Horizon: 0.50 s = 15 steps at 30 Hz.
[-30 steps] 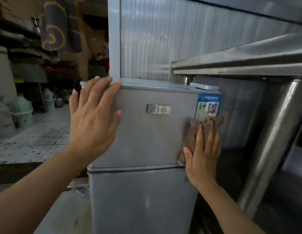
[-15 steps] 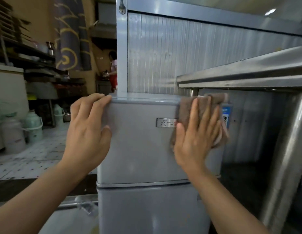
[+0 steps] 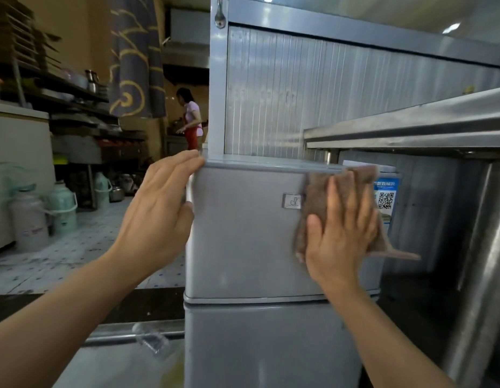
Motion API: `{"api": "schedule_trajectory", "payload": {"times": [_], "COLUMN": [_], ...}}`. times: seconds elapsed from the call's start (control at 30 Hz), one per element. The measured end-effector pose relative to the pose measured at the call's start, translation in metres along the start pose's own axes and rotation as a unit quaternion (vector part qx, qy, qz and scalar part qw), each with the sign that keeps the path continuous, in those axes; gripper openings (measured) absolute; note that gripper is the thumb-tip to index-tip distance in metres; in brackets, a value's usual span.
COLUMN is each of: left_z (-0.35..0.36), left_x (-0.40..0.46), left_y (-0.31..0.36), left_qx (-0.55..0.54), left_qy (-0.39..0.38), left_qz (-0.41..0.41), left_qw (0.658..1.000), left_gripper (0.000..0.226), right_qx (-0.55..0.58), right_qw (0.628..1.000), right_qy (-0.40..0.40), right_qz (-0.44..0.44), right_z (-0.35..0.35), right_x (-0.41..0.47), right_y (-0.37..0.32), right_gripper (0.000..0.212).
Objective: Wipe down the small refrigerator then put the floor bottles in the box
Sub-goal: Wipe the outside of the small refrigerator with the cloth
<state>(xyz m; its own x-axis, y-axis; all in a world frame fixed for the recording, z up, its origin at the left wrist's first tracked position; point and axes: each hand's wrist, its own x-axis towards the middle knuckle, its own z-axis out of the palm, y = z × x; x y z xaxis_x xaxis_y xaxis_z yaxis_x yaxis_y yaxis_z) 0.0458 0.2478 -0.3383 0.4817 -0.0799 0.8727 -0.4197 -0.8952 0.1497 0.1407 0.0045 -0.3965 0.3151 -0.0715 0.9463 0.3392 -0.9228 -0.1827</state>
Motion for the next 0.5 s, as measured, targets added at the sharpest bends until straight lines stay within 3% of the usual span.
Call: {"api": "schedule_trajectory", "payload": {"times": [0.13,0.3,0.5], "left_z": [0.000,-0.001,-0.006], "left_x": [-0.009,-0.017,-0.031], "left_y": [-0.011,-0.013,-0.019], "left_qx": [-0.049,-0.108,-0.112], "left_qy": [-0.026,-0.033,-0.040], "left_qz": [-0.006,-0.041,-0.060], "left_qw": [0.998,0.993,0.991], "left_gripper": [0.076,0.077,0.070], "right_qx": [0.033,0.003,-0.021], "right_qw": [0.997,0.991,0.970], "right_qy": [0.035,0.009,-0.041], "right_qz": [0.056,-0.132,-0.239], "right_z": [0.005,0.017,0.007], "right_x": [-0.003,-0.016,-0.005], "right_y": [-0.029,-0.088,-0.078], "right_gripper": [0.061,0.061,0.061]}}
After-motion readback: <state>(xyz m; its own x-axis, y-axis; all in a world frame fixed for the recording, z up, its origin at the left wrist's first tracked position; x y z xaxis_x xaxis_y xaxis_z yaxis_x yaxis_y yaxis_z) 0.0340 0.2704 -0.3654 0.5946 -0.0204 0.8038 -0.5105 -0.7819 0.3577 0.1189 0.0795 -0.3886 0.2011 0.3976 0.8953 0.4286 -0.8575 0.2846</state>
